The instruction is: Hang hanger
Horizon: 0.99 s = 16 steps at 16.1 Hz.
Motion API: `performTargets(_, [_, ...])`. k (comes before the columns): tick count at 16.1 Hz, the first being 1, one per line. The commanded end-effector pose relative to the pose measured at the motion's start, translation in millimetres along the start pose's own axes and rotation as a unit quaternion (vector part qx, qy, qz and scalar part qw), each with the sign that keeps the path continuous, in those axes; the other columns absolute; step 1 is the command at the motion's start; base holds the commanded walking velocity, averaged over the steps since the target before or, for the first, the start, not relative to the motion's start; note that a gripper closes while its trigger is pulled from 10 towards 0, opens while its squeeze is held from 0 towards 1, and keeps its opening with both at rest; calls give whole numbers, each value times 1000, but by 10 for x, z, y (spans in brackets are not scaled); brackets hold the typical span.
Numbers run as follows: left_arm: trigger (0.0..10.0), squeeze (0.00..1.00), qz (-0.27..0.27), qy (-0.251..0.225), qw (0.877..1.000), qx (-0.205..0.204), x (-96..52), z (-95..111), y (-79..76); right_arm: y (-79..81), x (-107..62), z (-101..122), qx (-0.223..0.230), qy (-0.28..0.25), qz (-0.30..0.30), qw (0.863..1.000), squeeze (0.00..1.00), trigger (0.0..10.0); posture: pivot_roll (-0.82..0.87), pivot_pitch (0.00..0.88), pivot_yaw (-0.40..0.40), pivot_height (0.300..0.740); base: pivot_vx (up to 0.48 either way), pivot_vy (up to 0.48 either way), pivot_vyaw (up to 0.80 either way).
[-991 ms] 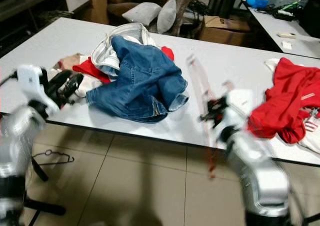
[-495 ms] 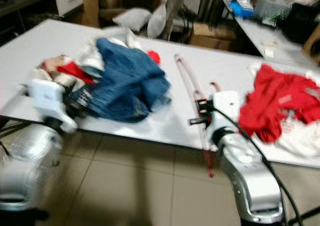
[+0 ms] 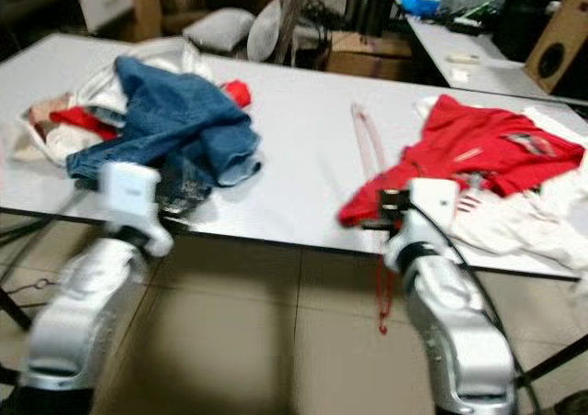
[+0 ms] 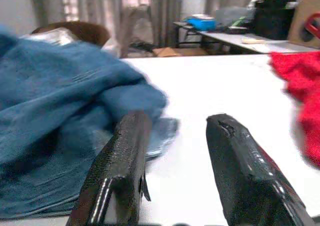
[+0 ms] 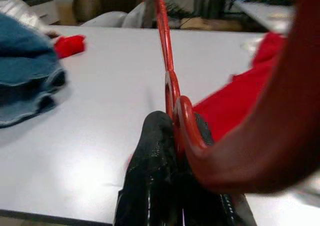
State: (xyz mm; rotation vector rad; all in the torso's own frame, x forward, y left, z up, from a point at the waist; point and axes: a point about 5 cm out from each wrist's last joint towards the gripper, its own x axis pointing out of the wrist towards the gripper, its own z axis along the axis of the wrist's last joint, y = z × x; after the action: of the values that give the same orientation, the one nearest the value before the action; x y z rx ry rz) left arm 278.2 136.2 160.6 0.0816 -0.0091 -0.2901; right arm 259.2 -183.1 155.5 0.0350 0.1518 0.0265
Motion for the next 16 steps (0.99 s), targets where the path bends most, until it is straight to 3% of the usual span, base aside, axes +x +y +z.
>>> performTargets(1, [10000, 0, 1, 3, 1000, 8, -12, -3, 33, 23, 1, 15, -6, 1, 3, 1000, 0, 10000, -5, 0, -56, 740, 0, 0, 0])
performTargets(4, [10000, 0, -10, -7, 1000, -8, -31, 10, 38, 26, -23, -8, 0, -1, 1, 1000, 0, 10000, -8, 0, -66, 740, 0, 0, -267])
performTargets(8, [10000, 0, -17, 6, 1000, -6, -18, -43, 17, 5, -32, -6, 7, 0, -4, 1000, 0, 10000, -14, 0, -52, 740, 0, 463, -800])
performTargets(10, [10000, 0, -2, 16, 1000, -21, -27, -82, 85, 20, -71, -34, 13, 3, -9, 1000, 0, 10000, -21, 0, -51, 740, 0, 412, -794])
performTargets(16, [10000, 0, 1, 18, 1000, -23, -62, -110, 106, 58, -77, -77, -7, 15, 12, 1000, 0, 10000, -12, 0, -56, 740, 0, 0, 0])
